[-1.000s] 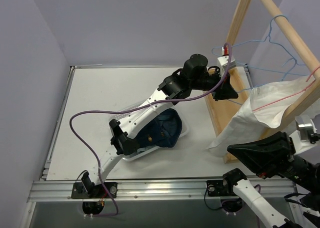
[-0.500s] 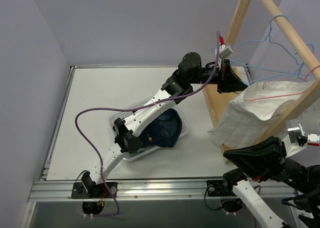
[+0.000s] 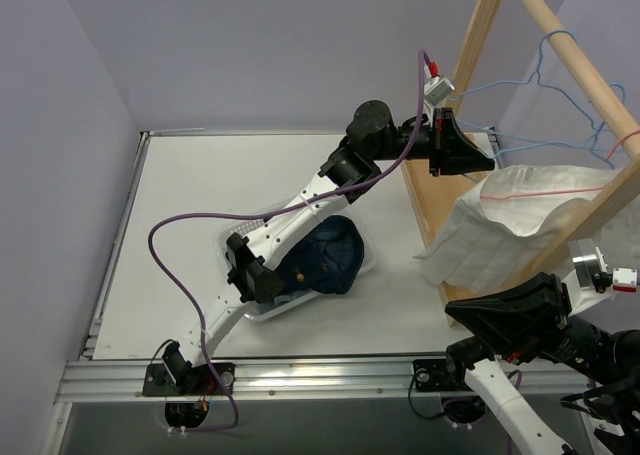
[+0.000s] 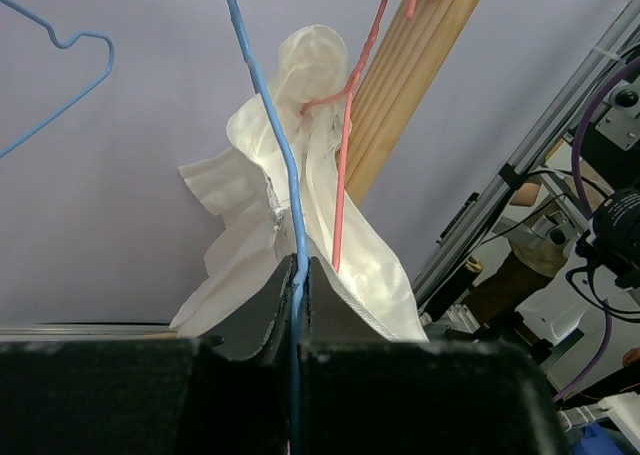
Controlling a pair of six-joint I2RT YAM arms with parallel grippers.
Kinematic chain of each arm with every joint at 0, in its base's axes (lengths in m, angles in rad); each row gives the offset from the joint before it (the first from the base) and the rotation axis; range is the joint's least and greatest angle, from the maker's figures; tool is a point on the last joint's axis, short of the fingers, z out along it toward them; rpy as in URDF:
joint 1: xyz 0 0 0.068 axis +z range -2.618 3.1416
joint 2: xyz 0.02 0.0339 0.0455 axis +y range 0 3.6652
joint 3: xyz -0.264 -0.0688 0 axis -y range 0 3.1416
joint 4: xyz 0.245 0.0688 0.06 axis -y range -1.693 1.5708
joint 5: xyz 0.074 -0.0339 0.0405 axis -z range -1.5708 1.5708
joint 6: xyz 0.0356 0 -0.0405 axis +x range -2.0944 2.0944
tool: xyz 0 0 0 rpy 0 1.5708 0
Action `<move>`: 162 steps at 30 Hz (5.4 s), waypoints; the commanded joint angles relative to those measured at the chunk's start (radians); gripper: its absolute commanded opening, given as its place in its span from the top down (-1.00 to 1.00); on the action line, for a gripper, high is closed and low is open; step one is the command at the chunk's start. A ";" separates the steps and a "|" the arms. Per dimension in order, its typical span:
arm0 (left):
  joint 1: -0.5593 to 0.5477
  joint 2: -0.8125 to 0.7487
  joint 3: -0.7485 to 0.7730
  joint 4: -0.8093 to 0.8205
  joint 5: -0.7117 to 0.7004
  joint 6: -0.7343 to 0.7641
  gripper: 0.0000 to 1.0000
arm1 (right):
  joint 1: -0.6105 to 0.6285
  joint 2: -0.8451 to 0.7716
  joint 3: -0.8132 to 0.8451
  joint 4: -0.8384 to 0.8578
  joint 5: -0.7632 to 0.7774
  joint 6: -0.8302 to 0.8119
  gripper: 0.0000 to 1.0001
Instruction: Remove the skirt from the hanger
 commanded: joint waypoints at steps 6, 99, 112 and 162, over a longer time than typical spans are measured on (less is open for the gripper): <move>0.020 -0.021 0.061 0.242 -0.117 -0.079 0.95 | -0.012 0.007 0.007 0.026 -0.017 -0.005 1.00; -0.020 -0.154 -0.226 0.646 -0.088 -0.056 0.95 | -0.075 0.004 0.029 -0.062 0.233 0.038 1.00; 0.074 -0.186 -0.391 0.741 -0.111 -0.196 0.95 | -0.073 0.004 0.059 -0.099 0.253 0.012 1.00; -0.129 -0.658 -1.400 -0.115 -0.462 0.596 -0.88 | -0.027 0.138 0.188 -0.325 0.690 -0.104 -0.50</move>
